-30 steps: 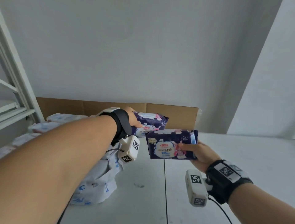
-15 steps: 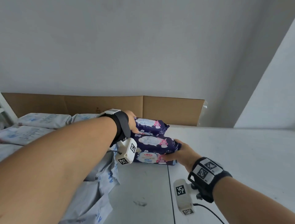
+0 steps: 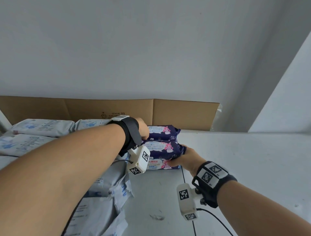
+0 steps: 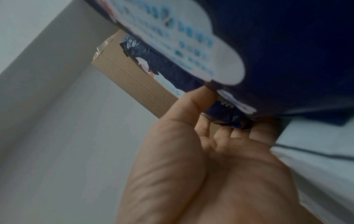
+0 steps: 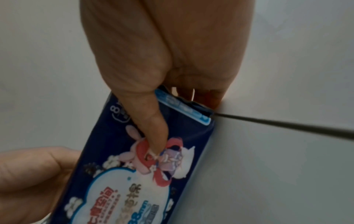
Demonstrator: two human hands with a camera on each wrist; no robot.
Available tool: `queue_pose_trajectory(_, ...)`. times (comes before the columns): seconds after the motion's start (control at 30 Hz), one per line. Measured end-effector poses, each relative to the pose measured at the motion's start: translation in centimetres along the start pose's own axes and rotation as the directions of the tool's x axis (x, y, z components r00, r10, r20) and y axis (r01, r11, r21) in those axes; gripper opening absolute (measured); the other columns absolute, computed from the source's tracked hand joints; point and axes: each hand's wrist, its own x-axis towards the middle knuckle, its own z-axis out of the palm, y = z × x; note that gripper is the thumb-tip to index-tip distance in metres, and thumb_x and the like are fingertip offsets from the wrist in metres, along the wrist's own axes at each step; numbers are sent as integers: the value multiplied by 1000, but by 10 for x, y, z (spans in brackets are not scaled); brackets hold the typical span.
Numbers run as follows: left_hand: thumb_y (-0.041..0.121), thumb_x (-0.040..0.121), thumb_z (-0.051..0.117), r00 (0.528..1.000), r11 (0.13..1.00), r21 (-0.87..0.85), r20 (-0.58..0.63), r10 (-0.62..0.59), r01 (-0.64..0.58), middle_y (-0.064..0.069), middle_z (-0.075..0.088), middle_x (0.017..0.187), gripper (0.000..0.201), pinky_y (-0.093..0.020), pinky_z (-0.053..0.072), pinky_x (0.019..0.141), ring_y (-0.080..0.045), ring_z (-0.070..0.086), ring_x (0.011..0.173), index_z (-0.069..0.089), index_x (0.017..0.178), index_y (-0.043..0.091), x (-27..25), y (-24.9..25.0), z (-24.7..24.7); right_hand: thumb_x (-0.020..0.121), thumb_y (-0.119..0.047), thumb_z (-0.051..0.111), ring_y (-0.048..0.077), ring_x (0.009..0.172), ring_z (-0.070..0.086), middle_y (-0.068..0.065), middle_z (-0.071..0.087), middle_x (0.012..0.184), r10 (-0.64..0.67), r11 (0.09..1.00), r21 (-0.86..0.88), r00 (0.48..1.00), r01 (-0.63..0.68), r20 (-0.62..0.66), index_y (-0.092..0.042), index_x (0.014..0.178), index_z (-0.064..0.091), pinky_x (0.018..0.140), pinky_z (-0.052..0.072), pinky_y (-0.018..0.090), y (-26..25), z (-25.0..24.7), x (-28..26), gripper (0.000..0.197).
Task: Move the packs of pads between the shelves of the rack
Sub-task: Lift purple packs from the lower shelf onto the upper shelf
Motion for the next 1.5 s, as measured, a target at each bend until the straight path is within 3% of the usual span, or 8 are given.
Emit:
queue_pose_trajectory(0.1, 13, 90, 52, 999, 999, -24, -38, 32, -33, -7, 45, 103, 21, -20, 38, 57, -18, 45, 79, 53, 111, 9, -6, 0, -1, 63, 15, 72, 30, 101, 64, 11, 69, 104, 30, 999, -32, 999, -31, -42, -9, 110, 60, 91, 52, 41, -2, -3, -7, 54)
queue_pose_trajectory(0.2, 17, 90, 57, 992, 986, -160, -119, 34, -53, -11, 54, 112, 31, -26, 46, 75, -20, 50, 91, 54, 119, 7, -15, 0, -3, 65, 20, 64, 29, 102, 63, 13, 67, 107, 65, 998, -6, 995, -66, -76, -9, 121, 54, 95, 50, 44, -7, -6, -17, 64)
queue_pose_trajectory(0.3, 10, 89, 59, 971, 916, -379, -238, 40, -131, -12, 55, 122, 49, -29, 44, 88, -25, 54, 110, 47, 135, 2, -20, 0, -3, 70, 17, 61, 18, 93, 62, 7, 67, 105, 64, 997, 61, 985, -54, -160, -11, 120, 57, 76, 49, 30, -13, -10, -34, 57)
queue_pose_trajectory(0.43, 4, 85, 59, 914, 700, -624, -392, 103, -346, -7, 52, 134, 48, -27, 43, 94, -23, 52, 118, 51, 132, 10, -36, 9, -1, 76, 6, 64, 15, 98, 58, 2, 63, 110, 59, 985, 175, 941, 0, -335, -17, 114, 60, 79, 45, 28, -14, -18, -65, 45)
queue_pose_trajectory(0.6, 4, 80, 61, 819, 453, -689, -535, 208, -565, 1, 56, 114, 35, -15, 41, 58, -3, 52, 80, 60, 110, 22, -70, 46, 15, 78, 3, 64, 14, 103, 59, -1, 63, 108, 94, 959, 281, 887, 41, -453, -21, 107, 62, 91, 45, 33, 2, -30, -117, 38)
queue_pose_trajectory(0.9, 4, 81, 62, 773, 274, -740, -492, 401, -614, 6, 60, 98, 25, -16, 43, 65, -7, 56, 87, 59, 92, 26, -158, 132, 63, 78, 4, 64, 16, 106, 60, 0, 66, 108, 105, 959, 273, 812, 69, -574, -22, 101, 63, 98, 45, 37, 29, -71, -230, 36)
queue_pose_trajectory(1.2, 2, 82, 60, 768, 259, -788, -374, 520, -559, 9, 60, 88, 25, -17, 42, 62, -6, 56, 81, 58, 86, 26, -287, 245, 174, 78, 6, 63, 17, 101, 59, -1, 66, 103, 177, 938, 338, 729, 78, -661, -20, 105, 62, 94, 42, 35, 126, -143, -404, 38)
queue_pose_trajectory(1.5, -1, 81, 62, 843, 379, -850, -131, 522, -366, 4, 60, 85, 25, -20, 42, 58, -14, 58, 83, 61, 98, 17, -354, 323, 324, 76, 11, 62, 13, 85, 57, 9, 63, 106, 387, 915, 374, 597, -153, -702, -4, 119, 60, 65, 42, 22, 268, -204, -545, 46)
